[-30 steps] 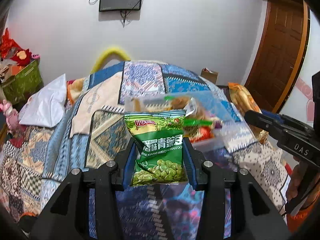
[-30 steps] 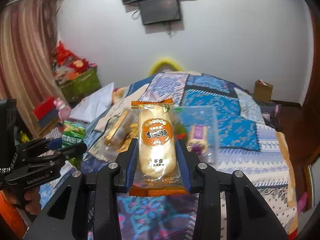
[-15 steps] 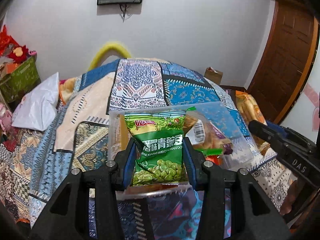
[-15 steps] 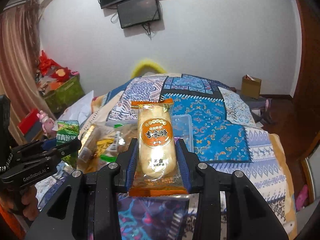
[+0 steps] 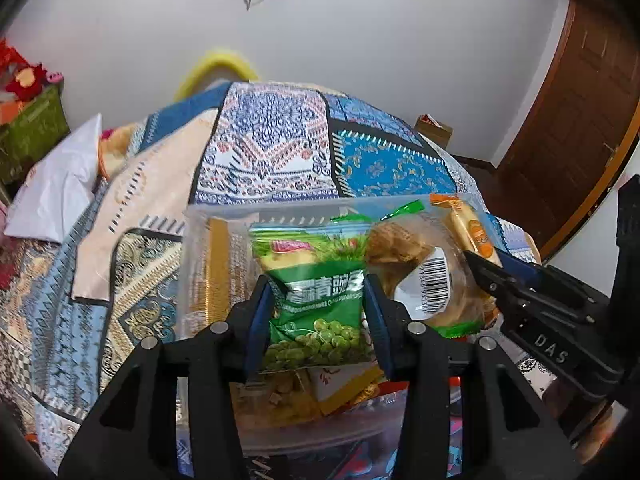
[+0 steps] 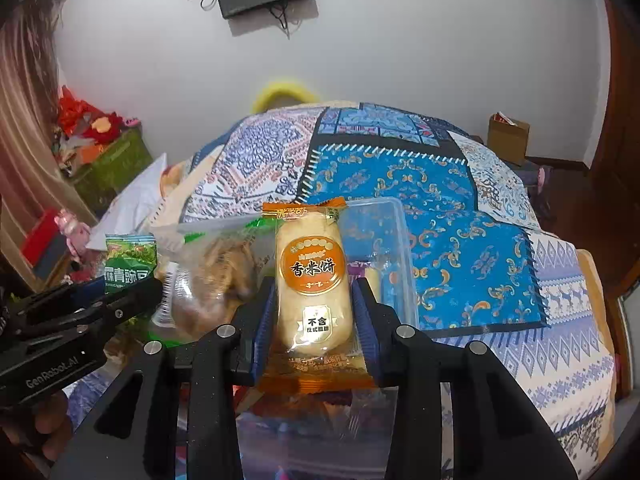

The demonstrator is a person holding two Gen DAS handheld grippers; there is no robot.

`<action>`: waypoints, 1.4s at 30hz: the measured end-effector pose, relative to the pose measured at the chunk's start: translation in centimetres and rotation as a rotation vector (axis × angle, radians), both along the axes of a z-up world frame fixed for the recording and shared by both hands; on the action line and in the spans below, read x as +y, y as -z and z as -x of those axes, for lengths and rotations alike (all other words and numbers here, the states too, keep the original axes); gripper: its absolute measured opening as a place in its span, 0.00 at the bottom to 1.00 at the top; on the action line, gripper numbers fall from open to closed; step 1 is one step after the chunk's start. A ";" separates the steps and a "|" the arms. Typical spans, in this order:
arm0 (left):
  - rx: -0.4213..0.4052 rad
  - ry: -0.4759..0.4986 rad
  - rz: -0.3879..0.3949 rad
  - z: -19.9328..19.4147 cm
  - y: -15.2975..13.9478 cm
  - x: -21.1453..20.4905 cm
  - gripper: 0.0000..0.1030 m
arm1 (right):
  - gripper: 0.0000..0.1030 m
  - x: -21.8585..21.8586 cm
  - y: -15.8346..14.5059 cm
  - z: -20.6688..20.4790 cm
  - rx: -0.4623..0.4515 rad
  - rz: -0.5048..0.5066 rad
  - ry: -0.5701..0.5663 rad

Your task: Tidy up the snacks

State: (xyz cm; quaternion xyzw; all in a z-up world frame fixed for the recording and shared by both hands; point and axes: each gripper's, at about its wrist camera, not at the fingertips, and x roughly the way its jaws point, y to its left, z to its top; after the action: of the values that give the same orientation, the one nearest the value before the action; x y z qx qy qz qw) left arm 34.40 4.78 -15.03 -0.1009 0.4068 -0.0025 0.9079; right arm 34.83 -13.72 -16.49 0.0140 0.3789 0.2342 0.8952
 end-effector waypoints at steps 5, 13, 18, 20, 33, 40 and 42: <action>0.000 0.010 0.009 0.1 0.3 0.0 0.47 | 0.38 0.1 0.2 0.1 0.007 0.025 -0.001; -0.038 0.000 -0.004 2.0 -1.9 0.2 0.47 | 0.45 -0.7 -1.3 0.9 -0.015 0.012 0.002; -0.080 -0.012 0.001 4.3 -4.3 0.6 0.47 | 0.45 -1.2 -3.7 2.8 -0.058 0.005 -0.006; -0.115 -0.013 -0.002 5.9 -5.9 0.5 0.47 | 0.45 -1.4 -4.8 4.0 -0.083 0.002 -0.012; -0.414 -0.023 -0.060 18.4 -16.3 -0.9 0.48 | 0.61 -4.3 -13.4 14.3 -0.310 -0.090 -0.036; -0.502 -0.021 -0.095 23.9 -18.1 -1.7 0.74 | 0.73 -5.5 -15.6 18.8 -0.399 -0.143 -0.034; -0.514 -0.012 -0.118 25.0 -18.2 -2.1 0.75 | 0.78 -5.7 -15.8 19.7 -0.420 -0.146 -0.030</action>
State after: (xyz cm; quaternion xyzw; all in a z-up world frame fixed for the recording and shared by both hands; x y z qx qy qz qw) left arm 9.36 2.69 3.21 -0.0465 0.1613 0.0011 0.9858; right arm 15.14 -19.38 -0.68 0.0239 0.1664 0.2721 0.9475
